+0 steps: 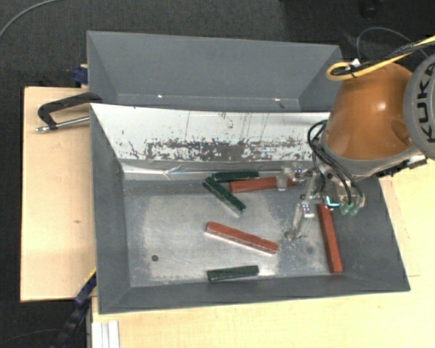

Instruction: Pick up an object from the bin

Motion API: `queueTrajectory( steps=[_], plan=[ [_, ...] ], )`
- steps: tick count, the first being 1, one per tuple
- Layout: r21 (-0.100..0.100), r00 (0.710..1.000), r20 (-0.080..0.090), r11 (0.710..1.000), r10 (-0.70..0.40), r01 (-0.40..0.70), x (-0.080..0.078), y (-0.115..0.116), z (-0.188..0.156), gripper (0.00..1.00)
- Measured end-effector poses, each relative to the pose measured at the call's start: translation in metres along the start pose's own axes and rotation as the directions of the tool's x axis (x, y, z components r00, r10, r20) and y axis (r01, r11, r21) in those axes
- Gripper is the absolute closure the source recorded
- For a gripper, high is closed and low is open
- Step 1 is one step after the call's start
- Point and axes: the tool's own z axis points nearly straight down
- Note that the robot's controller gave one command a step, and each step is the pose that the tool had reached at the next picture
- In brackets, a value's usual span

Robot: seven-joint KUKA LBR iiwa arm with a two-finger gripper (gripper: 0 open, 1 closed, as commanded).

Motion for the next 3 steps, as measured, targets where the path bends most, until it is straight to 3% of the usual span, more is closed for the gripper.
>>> queueTrajectory(
  steps=[1, 2, 3],
  plan=[
    [-0.001, 1.000, 0.000, 1.000, 0.010, -0.010, 0.006, 0.013, 0.107, 0.00],
    [0.000, 1.000, 0.008, 1.000, 0.010, -0.010, 0.004, 0.012, 0.103, 1.00],
    [0.006, 0.990, 0.023, 0.990, -0.140, 0.140, 0.006, -0.016, -0.045, 1.00]
  ],
)
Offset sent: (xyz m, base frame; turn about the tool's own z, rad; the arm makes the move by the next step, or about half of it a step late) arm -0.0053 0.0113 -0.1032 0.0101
